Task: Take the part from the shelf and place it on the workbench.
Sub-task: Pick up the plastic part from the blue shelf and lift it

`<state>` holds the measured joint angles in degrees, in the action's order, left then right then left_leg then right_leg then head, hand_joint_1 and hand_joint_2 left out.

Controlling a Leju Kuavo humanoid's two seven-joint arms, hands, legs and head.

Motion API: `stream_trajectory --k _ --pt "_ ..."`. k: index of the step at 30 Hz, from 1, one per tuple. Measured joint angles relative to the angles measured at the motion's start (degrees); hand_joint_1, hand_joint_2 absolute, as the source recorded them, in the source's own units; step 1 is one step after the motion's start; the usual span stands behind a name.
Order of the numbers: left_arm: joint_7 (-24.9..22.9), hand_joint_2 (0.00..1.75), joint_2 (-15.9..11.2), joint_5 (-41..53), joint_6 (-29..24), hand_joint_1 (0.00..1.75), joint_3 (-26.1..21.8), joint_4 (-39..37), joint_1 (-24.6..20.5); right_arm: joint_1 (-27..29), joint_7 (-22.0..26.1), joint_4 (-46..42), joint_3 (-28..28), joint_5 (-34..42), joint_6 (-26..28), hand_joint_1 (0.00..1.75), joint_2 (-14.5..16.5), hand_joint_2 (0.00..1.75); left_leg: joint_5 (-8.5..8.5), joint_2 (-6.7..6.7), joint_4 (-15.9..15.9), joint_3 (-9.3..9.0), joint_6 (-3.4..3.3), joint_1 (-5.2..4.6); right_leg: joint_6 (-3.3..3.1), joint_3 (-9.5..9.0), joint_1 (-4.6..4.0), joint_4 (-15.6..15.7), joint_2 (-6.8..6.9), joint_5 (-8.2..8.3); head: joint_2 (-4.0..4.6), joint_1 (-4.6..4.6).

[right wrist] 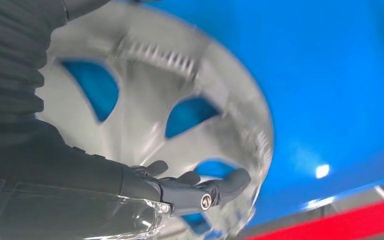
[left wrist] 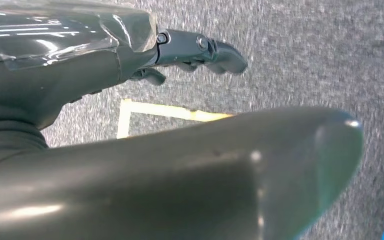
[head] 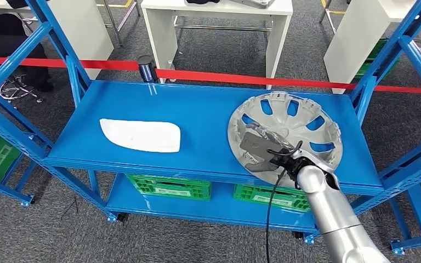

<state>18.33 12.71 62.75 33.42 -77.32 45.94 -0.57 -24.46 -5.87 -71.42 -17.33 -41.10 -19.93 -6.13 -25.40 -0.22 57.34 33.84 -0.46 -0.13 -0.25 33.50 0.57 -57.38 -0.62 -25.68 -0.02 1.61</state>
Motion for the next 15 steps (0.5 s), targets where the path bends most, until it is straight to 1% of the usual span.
stream_trajectory --k 2,3,4,5,6,7,8,9,10,11,12,13,14,15 --pt "0.02 0.00 -0.12 0.08 -0.17 0.00 -0.01 -0.11 -0.05 0.67 0.13 -0.28 -0.20 0.11 -0.10 0.00 -0.17 1.75 0.35 0.05 -0.63 -0.46 -0.55 0.07 0.55 0.04 0.09 -0.01 0.04 -0.11 0.00 -0.03" --pt "0.02 0.00 -0.14 0.13 -0.27 0.00 -0.02 -0.20 -0.09 0.86 0.19 -0.40 -0.32 0.17 -0.11 0.00 -0.28 1.75 0.62 0.09 -1.08 -0.79 -0.88 0.17 0.64 0.48 0.09 -0.91 0.06 -0.68 0.00 -0.07" --pt "0.03 0.00 -0.11 0.19 -0.36 0.00 -0.02 -0.31 -0.12 0.99 0.21 -0.49 -0.44 0.19 -0.11 0.00 -0.44 1.75 0.89 0.13 -1.50 -1.09 -1.16 0.30 0.58 1.53 0.09 -3.11 0.09 -1.78 0.00 -0.11" --pt "0.03 0.00 -0.08 0.25 -0.44 0.00 -0.02 -0.42 -0.16 1.18 0.22 -0.51 -0.57 0.16 -0.10 0.00 -0.63 1.75 1.01 0.14 -1.69 -1.19 -1.33 0.34 0.39 3.23 0.14 -6.61 0.11 -3.32 0.01 -0.15" --pt "0.04 0.00 -0.06 0.29 -0.49 0.00 -0.02 -0.54 -0.19 1.42 0.20 -0.50 -0.72 0.08 -0.08 0.00 -0.78 1.75 1.03 0.13 -1.70 -1.16 -1.46 0.32 0.23 5.21 0.15 -10.77 0.12 -4.93 0.01 -0.17" --pt "0.04 0.00 -0.05 0.33 -0.51 0.00 -0.02 -0.64 -0.20 1.76 0.15 -0.47 -0.88 -0.03 -0.04 0.00 -0.95 1.75 1.02 0.09 -1.69 -1.15 -1.51 0.29 0.25 7.10 0.19 -14.54 0.12 -6.09 0.01 -0.17" --pt "0.05 0.00 -0.04 0.35 -0.51 0.00 -0.02 -0.73 -0.21 2.11 0.07 -0.43 -1.03 -0.13 0.01 0.00 -1.11 1.75 0.99 0.05 -1.66 -1.14 -1.53 0.28 0.49 8.26 0.24 -16.65 0.12 -6.49 0.01 -0.17" --pt "0.05 0.00 -0.03 0.38 -0.51 0.00 -0.02 -0.81 -0.21 2.37 -0.01 -0.40 -1.17 -0.19 0.04 0.00 -1.25 1.75 0.95 0.00 -1.60 -1.15 -1.49 0.28 0.93 8.25 0.31 -16.29 0.14 -5.90 0.00 -0.17" --pt "0.05 0.00 -0.02 0.39 -0.51 0.00 -0.03 -0.89 -0.21 2.52 -0.07 -0.38 -1.28 -0.27 0.10 0.00 -1.38 1.75 0.87 -0.05 -1.48 -1.16 -1.39 0.29 1.49 7.10 0.41 -13.62 0.19 -4.54 0.00 -0.17" --pt "0.05 0.00 0.00 0.41 -0.50 0.00 -0.03 -0.94 -0.21 2.57 -0.15 -0.38 -1.35 -0.44 0.22 0.00 -1.50 1.75 0.72 -0.09 -1.27 -1.15 -1.23 0.30 2.01 5.05 0.52 -9.31 0.30 -2.81 0.00 -0.18" --pt "0.05 0.00 0.01 0.43 -0.50 0.00 -0.03 -0.98 -0.23 2.57 -0.32 -0.38 -1.41 -0.80 0.41 0.00 -1.61 1.75 0.46 -0.15 -0.92 -1.07 -0.96 0.18 2.15 2.95 0.52 -5.17 0.41 -1.36 0.00 -0.17" --pt "0.05 0.00 0.01 0.46 -0.52 0.00 -0.03 -1.00 -0.23 2.60 -0.61 -0.38 -1.47 -1.42 0.69 0.00 -1.70 1.75 0.22 -0.17 -0.60 -0.97 -0.69 0.07 1.95 1.42 0.51 -2.19 0.49 -0.39 0.00 -0.16" --pt "0.06 0.00 0.01 0.54 -0.58 0.00 -0.03 -1.01 -0.24 2.66 -0.97 -0.39 -1.56 -2.24 0.99 0.00 -1.76 1.75 0.03 -0.18 -0.36 -0.89 -0.45 -0.04 1.55 0.60 0.42 -0.62 0.54 0.03 0.00 -0.14" --pt "0.06 0.00 0.02 0.63 -0.70 0.00 -0.03 -1.02 -0.24 2.76 -1.37 -0.39 -1.68 -3.14 1.28 0.00 -1.82 1.75 -0.07 -0.18 -0.22 -0.81 -0.23 -0.10 1.01 0.44 0.27 -0.33 0.52 0.06 0.00 -0.12"
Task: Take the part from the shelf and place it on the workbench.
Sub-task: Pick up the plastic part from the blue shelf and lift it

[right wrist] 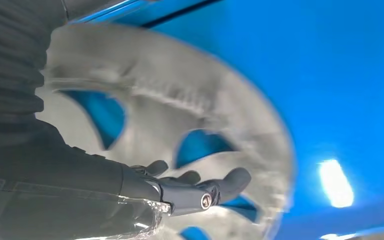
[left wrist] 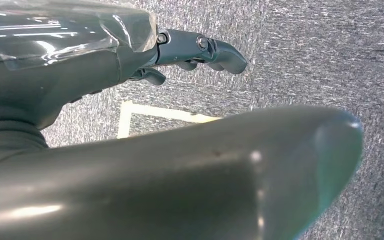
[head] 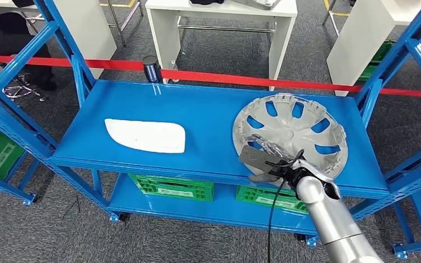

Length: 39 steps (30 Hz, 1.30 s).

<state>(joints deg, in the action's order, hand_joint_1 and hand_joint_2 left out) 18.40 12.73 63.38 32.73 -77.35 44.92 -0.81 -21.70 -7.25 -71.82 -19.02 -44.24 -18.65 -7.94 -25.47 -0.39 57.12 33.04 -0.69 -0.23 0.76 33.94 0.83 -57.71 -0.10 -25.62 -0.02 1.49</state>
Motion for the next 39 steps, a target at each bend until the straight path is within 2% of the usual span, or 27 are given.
stream_trajectory --k 3,5,7,8,9,10,11,12,14,15,16,18,19,20,22,23,24,25,27,28,29,32,34,35,37,38,39 --pt "0.10 0.00 0.02 0.16 -0.38 0.00 0.01 -0.09 -0.03 0.23 -0.98 -0.04 -0.47 -2.68 0.66 0.00 -0.07 1.75 -0.87 0.06 1.08 0.51 0.79 0.34 -1.02 -0.13 0.21 0.21 -0.04 0.19 0.00 0.03" --pt "0.23 0.00 -0.07 0.17 -0.48 0.00 0.02 -0.18 -0.08 0.29 -1.68 -0.07 -0.85 -4.42 0.94 0.00 -0.04 1.75 -3.92 0.11 6.38 2.95 1.48 0.61 -1.40 -0.30 0.41 0.30 -0.04 0.18 0.00 0.11" --pt "0.30 0.00 -0.13 0.20 -0.53 0.00 0.02 -0.28 -0.13 0.42 -2.20 -0.07 -1.18 -5.50 1.03 0.00 -0.02 1.75 -7.29 0.14 14.23 6.66 1.90 0.84 -1.52 -0.31 0.37 0.27 -0.02 0.11 0.01 0.15" --pt "0.31 0.00 -0.12 0.22 -0.53 0.00 0.02 -0.34 -0.13 0.50 -2.33 -0.07 -1.28 -5.70 1.03 0.00 -0.01 1.75 -7.82 0.14 16.55 7.83 1.98 0.91 -1.53 -0.32 0.35 0.27 -0.02 0.10 0.01 0.15" --pt "0.31 0.00 -0.12 0.22 -0.53 0.00 0.02 -0.40 -0.13 0.56 -2.45 -0.07 -1.36 -5.86 1.03 0.00 -0.01 1.75 -7.24 0.15 16.71 7.98 1.98 0.95 -1.53 -0.37 0.34 0.26 -0.04 0.10 0.01 0.15" --pt "0.33 0.00 -0.13 0.22 -0.53 0.00 0.02 -0.44 -0.14 0.58 -2.50 -0.07 -1.42 -5.94 1.04 0.00 -0.01 1.75 -5.65 0.15 14.43 6.92 1.89 0.97 -1.51 -0.46 0.34 0.26 -0.08 0.09 0.01 0.15" --pt "0.35 0.00 -0.18 0.22 -0.53 0.00 0.02 -0.46 -0.14 0.58 -2.52 -0.07 -1.47 -5.99 1.04 0.00 0.00 1.75 -3.50 0.15 10.40 4.95 1.70 0.97 -1.50 -0.58 0.34 0.27 -0.12 0.08 0.00 0.15" --pt "0.38 0.00 -0.25 0.22 -0.53 0.00 0.02 -0.46 -0.17 0.58 -2.52 -0.07 -1.53 -6.03 1.05 0.09 0.03 1.75 -1.84 0.14 6.13 2.80 1.49 0.90 -1.46 -0.65 0.28 0.27 -0.16 0.07 0.00 0.14" --pt "0.45 0.00 -0.33 0.22 -0.55 0.00 0.04 -0.47 -0.26 0.57 -2.57 -0.07 -1.66 -6.24 1.05 0.95 0.06 1.75 -0.39 0.11 0.90 0.17 1.03 0.64 -1.18 -0.52 0.04 0.25 -0.21 0.08 0.00 0.11" --pt "0.50 0.00 -0.36 0.22 -0.60 0.00 0.05 -0.48 -0.30 0.63 -2.67 -0.07 -1.74 -6.68 1.05 1.38 0.06 1.75 -0.55 0.08 0.37 -0.08 0.83 0.47 -0.90 -0.39 -0.03 0.28 -0.22 0.13 0.00 0.09" --pt "0.55 0.00 -0.37 0.22 -0.65 0.00 0.07 -0.48 -0.34 0.69 -2.80 -0.08 -1.84 -7.38 1.04 1.73 0.07 1.75 -0.45 0.08 0.24 -0.08 0.55 0.35 -0.56 -0.33 -0.05 0.38 -0.22 0.23 0.00 0.10" --pt "0.65 0.00 -0.38 0.22 -0.79 0.00 0.11 -0.49 -0.36 0.88 -3.18 -0.16 -2.00 -9.17 1.02 1.75 0.10 1.75 0.03 0.13 -0.36 -0.33 -0.24 0.51 -0.03 0.04 0.07 -0.02 -0.18 -0.04 0.00 0.07" --pt "0.69 0.00 -0.37 0.22 -0.83 0.00 0.17 -0.49 -0.39 0.90 -3.36 -0.21 -2.04 -9.98 1.01 1.75 0.09 1.75 0.29 0.17 -0.71 -0.47 -0.63 0.63 -0.02 0.74 0.07 -1.42 -0.15 -0.82 0.00 0.04" --pt "0.73 0.00 -0.37 0.22 -0.86 0.00 0.24 -0.49 -0.43 0.93 -3.52 -0.26 -2.05 -10.61 1.01 1.75 0.07 1.75 0.47 0.20 -0.97 -0.58 -0.92 0.72 -0.15 2.08 0.08 -4.20 -0.13 -2.17 0.00 -0.01" --pt "0.77 0.00 -0.36 0.21 -0.83 0.00 0.33 -0.49 -0.46 1.03 -3.69 -0.44 -2.04 -11.52 1.00 1.75 0.03 1.75 0.51 0.23 -1.01 -0.55 -1.15 0.58 -0.46 5.90 0.06 -12.45 -0.13 -5.49 0.00 -0.05" --pt "0.78 0.00 -0.37 0.20 -0.75 0.00 0.33 -0.49 -0.46 1.13 -3.71 -0.56 -2.02 -11.80 0.99 1.75 0.03 1.75 0.49 0.24 -1.00 -0.57 -1.17 0.52 -0.38 7.47 0.07 -15.78 -0.13 -6.54 0.00 -0.05" --pt "0.87 0.00 -0.37 0.18 -0.61 0.00 0.33 -0.49 -0.46 1.21 -3.73 -0.74 -1.97 -12.05 0.98 1.75 0.04 1.75 0.47 0.24 -0.98 -0.62 -1.17 0.49 -0.09 8.05 0.10 -17.02 -0.12 -6.69 0.01 -0.05" --pt "1.04 0.00 -0.37 0.16 -0.37 0.00 0.36 -0.49 -0.45 1.28 -3.73 -0.96 -1.86 -12.26 0.94 1.75 0.05 1.75 0.44 0.22 -0.96 -0.69 -1.13 0.48 0.35 7.34 0.13 -15.62 -0.11 -5.85 0.01 -0.06" --pt "1.53 0.00 -0.35 0.13 0.18 0.00 0.54 -0.48 -0.44 1.41 -3.73 -1.56 -1.45 -12.67 0.73 1.75 0.11 1.75 0.31 0.10 -0.81 -0.81 -0.93 0.45 1.11 3.14 0.20 -7.16 0.00 -2.69 0.01 -0.07" --pt "1.71 0.00 -0.33 0.11 0.43 0.00 0.67 -0.46 -0.43 1.50 -3.73 -1.88 -1.23 -12.83 0.58 1.75 0.16 1.75 0.17 0.02 -0.64 -0.77 -0.71 0.31 1.05 1.10 0.18 -3.16 0.06 -1.36 0.01 -0.05" --pt "1.84 0.00 -0.32 0.09 0.58 0.00 0.78 -0.42 -0.41 1.59 -3.73 -2.16 -1.05 -12.94 0.47 1.75 0.21 1.75 0.05 -0.04 -0.48 -0.71 -0.48 0.17 0.75 -0.24 0.12 -0.57 0.11 -0.56 0.01 -0.03" --pt "1.97 0.00 -0.30 0.05 0.70 0.00 0.88 -0.28 -0.32 1.90 -3.71 -2.72 -0.79 -13.05 0.35 1.75 0.38 1.75 -0.14 -0.02 -0.27 -0.62 0.22 0.13 -0.50 -0.85 -0.07 0.49 0.06 -0.08 0.00 0.03" --pt "1.99 0.00 -0.30 0.05 0.69 0.00 0.92 -0.20 -0.30 1.98 -3.70 -3.03 -0.74 -13.12 0.30 1.75 0.53 1.75 -1.40 0.04 1.45 0.19 0.87 0.39 -1.07 -0.99 0.18 0.64 0.03 0.02 0.00 0.08" --pt "2.01 0.00 -0.32 0.04 0.70 0.00 0.95 -0.16 -0.30 2.03 -3.70 -3.15 -0.74 -13.16 0.25 1.74 0.60 1.75 -2.88 0.06 3.97 1.38 1.22 0.52 -1.30 -1.05 0.34 0.70 0.04 0.06 0.01 0.12" --pt "2.06 0.00 -0.34 0.01 0.77 0.00 0.97 -0.16 -0.28 2.22 -3.70 -3.23 -0.71 -13.21 0.15 1.74 0.67 1.75 -6.53 0.08 11.65 4.99 1.77 0.76 -1.54 -1.03 0.33 0.69 0.08 0.05 0.01 0.20" --pt "2.10 0.00 -0.33 -0.02 0.81 0.00 0.98 -0.16 -0.23 2.31 -3.70 -3.24 -0.69 -13.21 0.11 1.74 0.72 1.75 -7.61 0.09 14.93 6.59 1.92 0.86 -1.58 -1.01 0.32 0.68 0.08 0.06 0.01 0.20" --pt "2.15 0.00 -0.32 -0.04 0.85 0.00 0.99 -0.16 -0.18 2.39 -3.70 -3.24 -0.64 -13.23 0.10 1.74 0.78 1.75 -7.72 0.09 16.53 7.42 1.99 0.93 -1.57 -1.02 0.31 0.67 0.07 0.06 0.01 0.20"
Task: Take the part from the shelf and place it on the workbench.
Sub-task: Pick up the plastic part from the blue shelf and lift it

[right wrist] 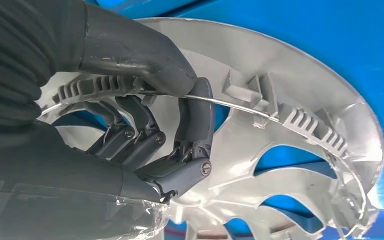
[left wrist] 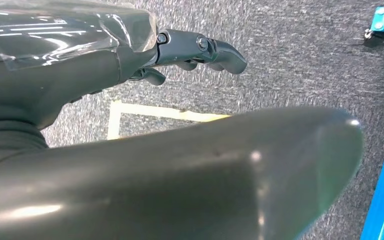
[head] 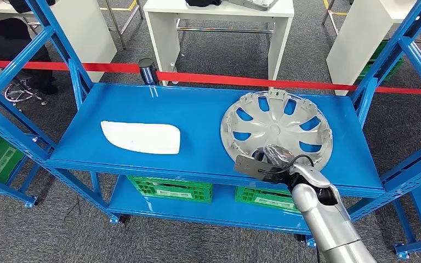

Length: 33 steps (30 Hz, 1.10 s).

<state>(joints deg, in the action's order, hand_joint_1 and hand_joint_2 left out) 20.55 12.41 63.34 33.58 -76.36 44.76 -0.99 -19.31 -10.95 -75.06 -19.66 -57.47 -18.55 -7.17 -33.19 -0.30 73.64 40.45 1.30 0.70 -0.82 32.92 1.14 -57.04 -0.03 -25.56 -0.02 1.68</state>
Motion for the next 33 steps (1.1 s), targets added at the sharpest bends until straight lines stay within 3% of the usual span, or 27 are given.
stream_trajectory --k 1,2,4,6,8,10,12,14,15,16,17,19,21,24,26,29,30,31,32,33 --pt "0.08 0.00 0.01 -0.04 0.02 0.00 0.04 0.00 0.05 0.05 0.01 0.00 0.10 -0.05 -0.01 1.74 0.09 1.75 0.96 0.00 -0.62 -0.23 -0.02 0.04 0.01 -0.06 0.00 0.00 -0.02 -0.01 0.00 0.00" --pt "0.21 0.00 -0.02 -0.07 0.02 0.00 0.10 0.02 0.09 0.08 0.04 -0.01 0.25 -0.13 -0.02 1.74 0.20 1.75 2.83 0.00 -3.62 -1.64 -0.12 0.05 0.02 -0.14 0.00 0.00 -0.05 -0.01 0.00 0.00" --pt "0.52 0.00 -0.08 -0.18 0.01 0.00 0.26 0.16 0.09 0.13 0.14 -0.11 0.68 -0.45 -0.07 1.74 0.43 1.75 6.40 0.00 -12.06 -5.74 -0.54 -0.07 0.11 -0.22 -0.15 -0.01 -0.09 -0.03 0.01 -0.01" --pt "0.82 0.00 -0.08 -0.29 0.00 0.00 0.40 0.39 0.08 0.31 0.23 -0.25 1.09 -0.86 -0.11 1.74 0.61 1.75 7.44 -0.03 -16.40 -7.93 -1.00 -0.35 0.45 -0.02 -0.38 -0.02 -0.10 0.02 0.01 -0.04" --pt "1.16 0.00 -0.04 -0.43 0.17 0.00 0.48 0.72 0.13 0.59 0.33 -0.49 1.48 -1.18 -0.10 1.75 0.71 1.75 7.43 -0.04 -16.73 -8.07 -1.52 -0.57 1.10 0.10 -0.41 0.13 -0.10 0.19 -0.01 -0.05" --pt "1.60 0.87 0.10 -0.64 0.49 0.00 0.58 1.20 0.19 0.96 0.44 -0.91 2.01 -1.35 -0.10 1.75 0.68 1.75 7.89 0.04 -17.34 -8.26 -2.33 -0.41 1.47 0.73 -0.34 -0.95 -0.08 -0.48 0.00 -0.12" --pt "1.97 1.75 0.28 -0.82 0.67 0.00 0.69 1.60 0.19 1.40 0.60 -1.16 2.47 -1.43 -0.10 1.75 0.63 1.75 8.28 0.11 -17.82 -8.34 -2.94 -0.22 1.15 3.39 -0.29 -6.27 -0.07 -3.07 0.00 -0.27" --pt "2.45 1.75 0.37 -0.85 0.73 0.00 0.72 1.81 0.22 1.89 0.85 -1.22 2.73 -1.45 -0.09 1.75 0.63 1.75 8.35 0.10 -17.79 -8.17 -3.09 -0.32 0.97 7.20 -0.27 -14.24 -0.06 -6.02 -0.01 -0.35" --pt "2.78 1.75 0.40 -0.86 0.82 0.00 0.73 1.90 0.24 2.09 0.99 -1.27 2.86 -1.39 -0.10 1.75 0.62 1.75 8.34 0.09 -17.75 -8.14 -3.09 -0.36 1.17 8.30 -0.25 -16.52 -0.06 -6.58 -0.01 -0.35" --pt "3.10 1.75 0.43 -0.88 0.92 0.00 0.75 2.03 0.25 2.21 1.10 -1.40 3.00 -1.29 -0.14 1.75 0.62 1.75 8.32 0.06 -17.69 -8.14 -3.07 -0.38 1.55 8.35 -0.23 -16.62 -0.05 -6.25 -0.01 -0.36" --pt "3.35 1.75 0.48 -0.91 1.00 0.00 0.79 2.21 0.26 2.28 1.18 -1.60 3.12 -1.14 -0.19 1.75 0.61 1.75 8.27 0.01 -17.61 -8.16 -3.01 -0.37 2.03 7.18 -0.18 -14.19 -0.04 -5.06 -0.01 -0.36" --pt "3.57 1.75 0.63 -0.98 0.89 0.00 0.90 2.79 0.25 2.40 1.27 -2.10 3.39 -0.80 -0.27 1.75 0.63 1.75 8.02 -0.10 -17.21 -8.11 -2.66 -0.47 2.62 3.12 -0.12 -5.94 0.06 -2.06 -0.01 -0.36" --pt "3.42 1.75 0.75 -1.03 0.63 0.00 0.95 3.33 0.26 2.63 1.51 -2.59 3.76 0.03 -0.26 1.75 0.73 1.75 7.72 -0.15 -16.74 -7.88 -2.14 -0.71 2.12 0.66 -0.19 -0.96 0.09 -0.51 -0.01 -0.30" --pt "3.08 1.75 0.64 -1.64 0.79 0.00 0.79 3.62 0.26 3.13 2.92 -3.38 4.73 3.32 0.13 1.75 1.13 1.75 7.56 -0.12 -16.50 -7.56 -1.46 -0.64 1.00 0.48 -0.28 -0.45 0.01 -0.19 -0.01 -0.27" --pt "3.54 1.75 0.42 -2.71 1.82 0.00 0.57 3.43 0.27 3.73 6.07 -4.35 5.95 8.81 1.35 1.75 1.60 1.75 5.95 -0.06 -14.27 -6.47 -0.87 -0.45 0.43 0.37 0.01 -0.31 0.04 -0.10 0.00 -0.14" --pt "5.01 1.75 0.09 -4.09 3.36 0.00 0.13 2.82 0.28 5.04 14.28 -7.12 8.69 23.64 4.27 1.75 2.83 1.75 0.70 0.01 -3.27 -1.37 -0.09 -0.10 0.08 0.39 -0.02 -0.33 0.05 -0.14 -0.01 0.04" --pt "5.28 1.75 0.14 -4.36 3.78 0.00 -0.07 2.73 0.28 5.44 16.92 -8.47 9.52 29.41 4.86 1.75 3.30 1.75 -0.15 0.01 -0.28 0.10 -0.01 -0.05 0.08 0.40 -0.08 -0.34 0.03 -0.16 0.00 0.03" --pt "5.39 1.75 0.26 -4.55 4.22 0.00 -0.29 2.72 0.28 5.73 19.12 -9.95 10.22 34.82 5.14 1.75 3.73 1.75 0.10 0.01 0.67 0.66 -0.03 -0.04 0.08 0.36 -0.13 -0.36 -0.03 -0.17 0.00 0.04" --pt "5.43 1.75 0.44 -4.76 4.65 0.00 -0.55 2.82 0.29 5.89 21.07 -11.65 10.87 39.97 5.28 1.75 4.20 1.75 1.46 0.01 -0.88 0.03 -0.16 -0.05 0.08 0.28 -0.19 -0.36 -0.12 -0.19 0.00 0.04" --pt "5.39 1.75 0.63 -4.91 5.06 0.00 -0.81 3.06 0.29 5.94 22.82 -13.43 11.45 44.58 5.35 1.75 4.65 1.75 3.54 0.01 -4.41 -1.57 -0.42 -0.08 0.09 0.17 -0.24 -0.36 -0.22 -0.21 0.00 0.04"
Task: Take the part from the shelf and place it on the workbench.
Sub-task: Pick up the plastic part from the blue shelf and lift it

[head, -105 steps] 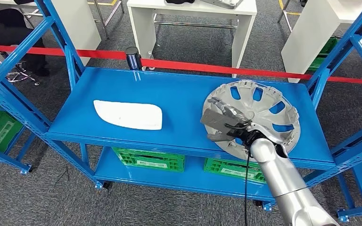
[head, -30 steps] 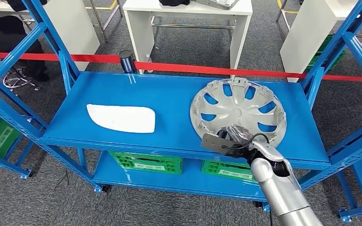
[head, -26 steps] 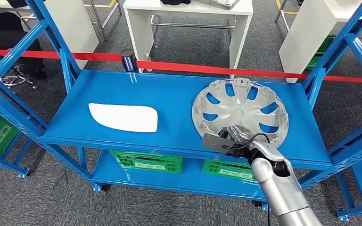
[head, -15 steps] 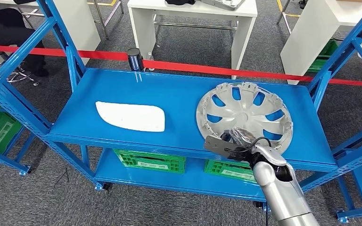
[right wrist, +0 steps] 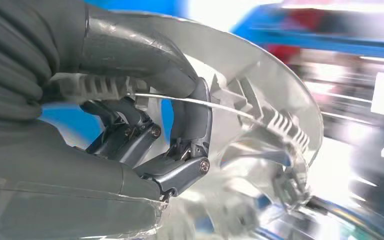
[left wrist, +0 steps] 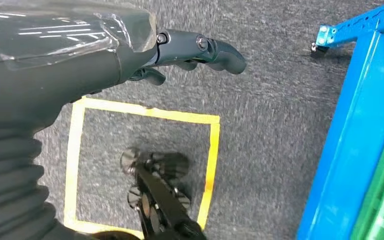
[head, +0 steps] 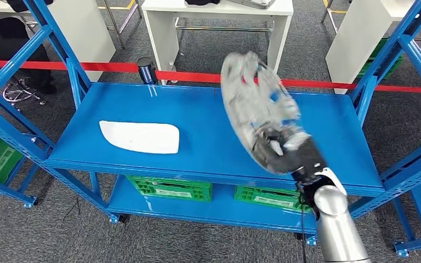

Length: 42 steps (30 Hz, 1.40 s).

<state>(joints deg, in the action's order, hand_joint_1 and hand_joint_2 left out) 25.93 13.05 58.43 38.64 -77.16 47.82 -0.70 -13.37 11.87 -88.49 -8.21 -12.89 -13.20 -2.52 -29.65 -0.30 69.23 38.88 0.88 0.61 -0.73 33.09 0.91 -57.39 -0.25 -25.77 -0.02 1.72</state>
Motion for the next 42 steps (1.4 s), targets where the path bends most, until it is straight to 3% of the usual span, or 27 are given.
stream_trajectory --k 2,3,6,8,9,11,13,14,16,18,19,22,25,32,35,36,38,40,42 --pt "-0.31 1.75 0.51 -0.21 0.83 0.00 -0.56 0.99 -0.02 -0.08 2.48 -3.58 0.81 7.05 -0.19 1.75 0.75 1.75 3.30 0.01 -8.14 -3.83 -0.76 -0.26 0.06 -0.07 -0.21 0.00 -0.14 -0.06 -0.01 -0.02" --pt "-0.59 1.75 0.84 -0.27 1.21 0.00 -0.88 1.72 -0.05 -0.11 3.40 -5.24 1.06 9.83 -0.46 1.75 1.01 1.75 3.96 0.03 -10.57 -5.00 -1.07 -0.43 0.17 0.05 -0.33 -0.01 -0.16 -0.06 -0.01 -0.02" --pt "-1.60 1.75 2.17 -0.61 2.24 0.00 -2.03 4.31 -0.10 -0.10 5.23 -9.44 1.33 15.61 -1.58 1.75 1.62 1.75 4.13 0.10 -12.03 -5.63 -1.63 -0.62 0.80 0.43 -0.45 0.06 -0.12 0.05 0.00 -0.03" --pt "-2.04 1.75 3.22 -0.85 2.63 0.00 -2.70 5.97 -0.09 -0.19 5.97 -11.61 1.38 17.43 -2.04 1.75 1.81 1.75 4.61 0.12 -12.77 -5.93 -2.23 -0.38 1.07 1.20 -0.46 -1.43 -0.06 -0.88 0.00 -0.11" --pt "-2.14 1.75 3.67 -0.91 2.74 0.00 -2.94 6.62 -0.09 -0.24 6.13 -12.43 1.41 17.85 -2.15 1.75 1.85 1.75 4.81 0.15 -13.10 -6.08 -2.49 -0.25 1.02 2.35 -0.46 -3.91 -0.03 -2.14 0.00 -0.15" --pt "-2.22 1.75 4.30 -0.94 2.81 0.00 -3.31 7.58 -0.09 -0.20 6.22 -13.45 1.45 18.17 -2.28 1.75 1.89 1.75 4.87 0.15 -13.17 -6.05 -2.70 -0.31 0.80 5.96 -0.42 -11.73 -0.02 -5.45 0.00 -0.20" --pt "-2.35 1.75 4.80 -0.94 2.91 0.00 -3.63 8.22 -0.09 0.03 6.42 -13.95 1.45 18.73 -2.57 1.75 1.91 1.75 4.86 0.13 -13.12 -6.02 -2.72 -0.37 1.19 8.35 -0.37 -16.89 -0.01 -6.95 -0.01 -0.20" --pt "-2.49 1.75 5.05 -0.95 3.05 0.00 -3.82 8.59 -0.09 0.11 6.67 -14.20 1.43 19.36 -2.92 1.75 1.91 1.75 4.85 0.10 -13.06 -6.03 -2.69 -0.37 1.67 7.97 -0.31 -16.16 0.00 -6.34 -0.01 -0.21" --pt "-2.77 1.75 5.62 -0.95 3.49 0.00 -4.20 9.50 -0.11 0.16 7.21 -14.93 1.36 21.37 -4.20 1.75 1.89 1.75 4.69 -0.02 -12.74 -6.02 -2.45 -0.39 2.68 4.10 -0.03 -8.33 0.10 -3.25 0.00 -0.22" --pt "-2.90 1.75 6.01 -0.95 3.87 0.00 -4.53 10.47 -0.13 0.14 7.58 -15.88 1.16 24.14 -6.15 1.75 1.87 1.75 4.39 -0.14 -12.16 -5.70 -1.98 -0.67 2.54 0.73 0.05 -1.66 0.12 -1.07 0.00 -0.20" --pt "-2.87 1.75 6.13 -0.94 4.00 0.00 -4.63 10.87 -0.13 0.12 7.78 -16.42 1.00 25.78 -7.37 1.75 1.82 1.75 4.30 -0.15 -11.95 -5.51 -1.76 -0.80 2.11 0.19 0.00 -0.50 0.11 -0.78 0.00 -0.17" --pt "-2.50 1.75 6.38 -0.67 4.13 0.00 -4.85 11.79 -0.12 -0.16 8.38 -18.55 0.08 30.05 -11.55 1.75 1.43 1.75 3.98 -0.11 -11.49 -5.18 -1.19 -0.75 0.90 0.25 0.10 -0.52 -0.05 -0.62 0.00 -0.16" --pt "-2.05 1.75 6.45 -0.19 3.93 0.00 -4.94 12.16 -0.12 -0.47 8.44 -20.52 -1.12 31.71 -14.22 1.75 1.09 1.75 1.38 -0.01 -7.70 -3.50 -0.37 -0.48 0.20 -0.02 0.43 -0.43 -0.10 -0.65 0.00 0.06" --pt "-1.95 1.75 6.45 -0.14 3.90 0.00 -4.95 12.18 -0.14 -0.50 8.44 -21.03 -1.47 31.98 -14.73 1.75 1.03 1.75 0.07 0.01 -5.28 -2.45 -0.15 -0.38 0.11 -0.05 0.42 -0.43 -0.09 -0.68 0.00 0.13" --pt "-1.85 1.75 6.44 -0.09 3.89 0.00 -4.99 12.18 -0.17 -0.53 8.38 -21.83 -2.23 32.28 -15.22 1.75 0.80 1.75 -3.05 0.02 2.76 1.41 0.16 -0.20 0.08 -0.05 0.30 -0.44 -0.08 -0.70 0.00 0.14" --pt "-1.81 1.75 6.46 -0.01 3.91 0.00 -5.05 12.19 -0.17 -0.53 8.41 -22.29 -2.67 32.46 -15.62 1.75 0.64 1.75 -3.02 0.02 4.30 2.27 0.13 -0.16 0.03 -0.11 0.18 -0.45 -0.10 -0.74 0.00 0.15" --pt "-0.87 1.75 6.26 0.63 3.99 0.00 -5.12 12.42 -0.14 -0.60 8.59 -24.42 -4.08 34.13 -18.96 1.75 0.15 1.75 0.94 0.05 -3.08 -1.06 -1.07 -0.61 0.15 -0.23 -0.15 -0.34 -0.14 -0.76 0.00 0.13" --pt "1.94 1.75 5.68 1.83 3.91 0.00 -4.67 12.13 -0.06 -0.73 8.26 -27.33 -6.10 36.52 -24.28 1.75 -0.63 1.75 4.68 0.24 -12.24 -5.50 -2.42 -0.83 0.54 0.24 -0.43 -1.00 -0.11 -1.27 0.00 0.07" --pt "4.94 1.75 4.90 2.81 3.48 0.00 -3.75 10.84 0.00 -0.94 7.39 -29.06 -7.84 37.72 -27.21 1.75 -1.42 1.75 5.11 0.35 -13.46 -6.15 -2.81 -0.59 0.57 2.52 -0.49 -5.60 -0.06 -3.58 0.00 -0.04"
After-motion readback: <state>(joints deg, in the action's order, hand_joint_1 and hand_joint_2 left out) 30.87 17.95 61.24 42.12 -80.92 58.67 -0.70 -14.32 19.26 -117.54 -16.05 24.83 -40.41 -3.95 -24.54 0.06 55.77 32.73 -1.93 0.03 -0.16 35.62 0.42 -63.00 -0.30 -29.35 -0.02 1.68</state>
